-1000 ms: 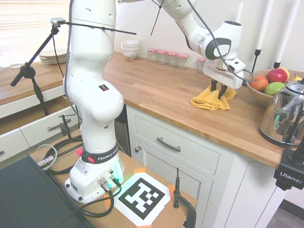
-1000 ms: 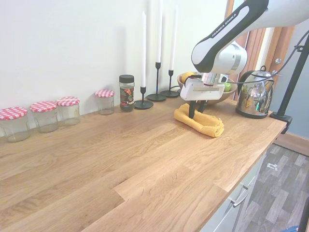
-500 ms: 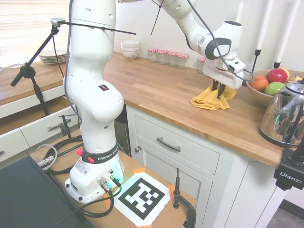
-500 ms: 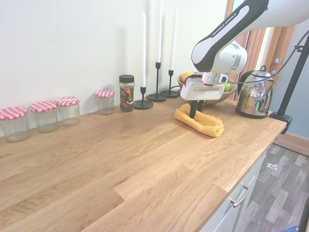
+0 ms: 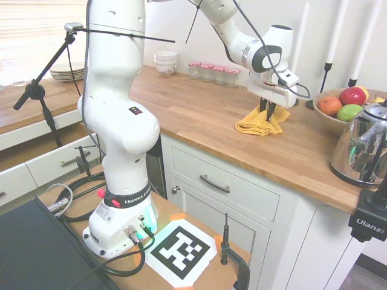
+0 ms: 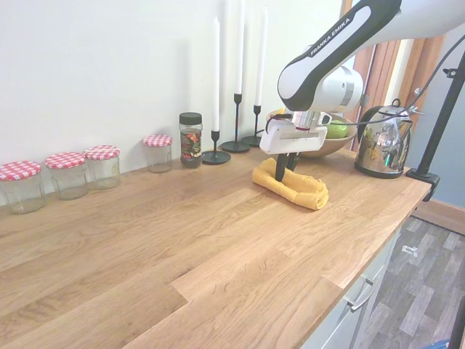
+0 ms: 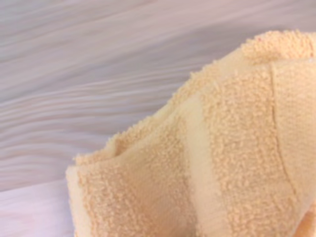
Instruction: Wipe the counter
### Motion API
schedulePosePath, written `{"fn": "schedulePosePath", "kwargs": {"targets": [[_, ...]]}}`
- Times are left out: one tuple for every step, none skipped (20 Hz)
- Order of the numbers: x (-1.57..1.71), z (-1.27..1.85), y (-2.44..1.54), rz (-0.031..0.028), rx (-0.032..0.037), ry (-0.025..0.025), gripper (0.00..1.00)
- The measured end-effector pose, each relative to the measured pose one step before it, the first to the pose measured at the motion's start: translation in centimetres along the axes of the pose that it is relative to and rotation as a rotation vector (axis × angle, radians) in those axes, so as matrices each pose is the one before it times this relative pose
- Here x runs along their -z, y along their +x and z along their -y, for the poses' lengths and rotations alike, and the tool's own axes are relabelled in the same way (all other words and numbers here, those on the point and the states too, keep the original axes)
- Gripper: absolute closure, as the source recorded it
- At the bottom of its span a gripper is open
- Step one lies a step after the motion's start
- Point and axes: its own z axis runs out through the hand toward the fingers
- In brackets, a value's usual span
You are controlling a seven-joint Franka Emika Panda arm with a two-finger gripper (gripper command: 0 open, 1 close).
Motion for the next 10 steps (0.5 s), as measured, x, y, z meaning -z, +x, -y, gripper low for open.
{"fn": "schedulePosePath", "kwargs": {"targets": [[-0.045,0.562,-0.83,-0.0031,0.00898,-0.00343,1.0],[-0.037,0.52,-0.827,-0.00456,0.00818,-0.00391,1.0],[0.0,0.451,-0.737,-0.00597,0.00791,-0.00339,1.0],[-0.027,0.432,-0.694,-0.00226,0.00518,-0.00268,1.0],[-0.004,0.402,-0.71,-0.0035,0.00788,-0.0022,1.0],[0.018,0.408,-0.718,-0.00187,0.00666,-0.00181,1.0],[-0.008,0.441,-0.732,-0.00076,0.00643,-0.0031,1.0],[0.008,0.409,-0.729,0.0005,0.00614,-0.00123,1.0],[0.021,0.445,-0.757,-0.00243,0.00833,-0.00226,1.0],[-0.02,0.51,-0.787,-0.0039,0.00771,-0.00229,1.0]]}}
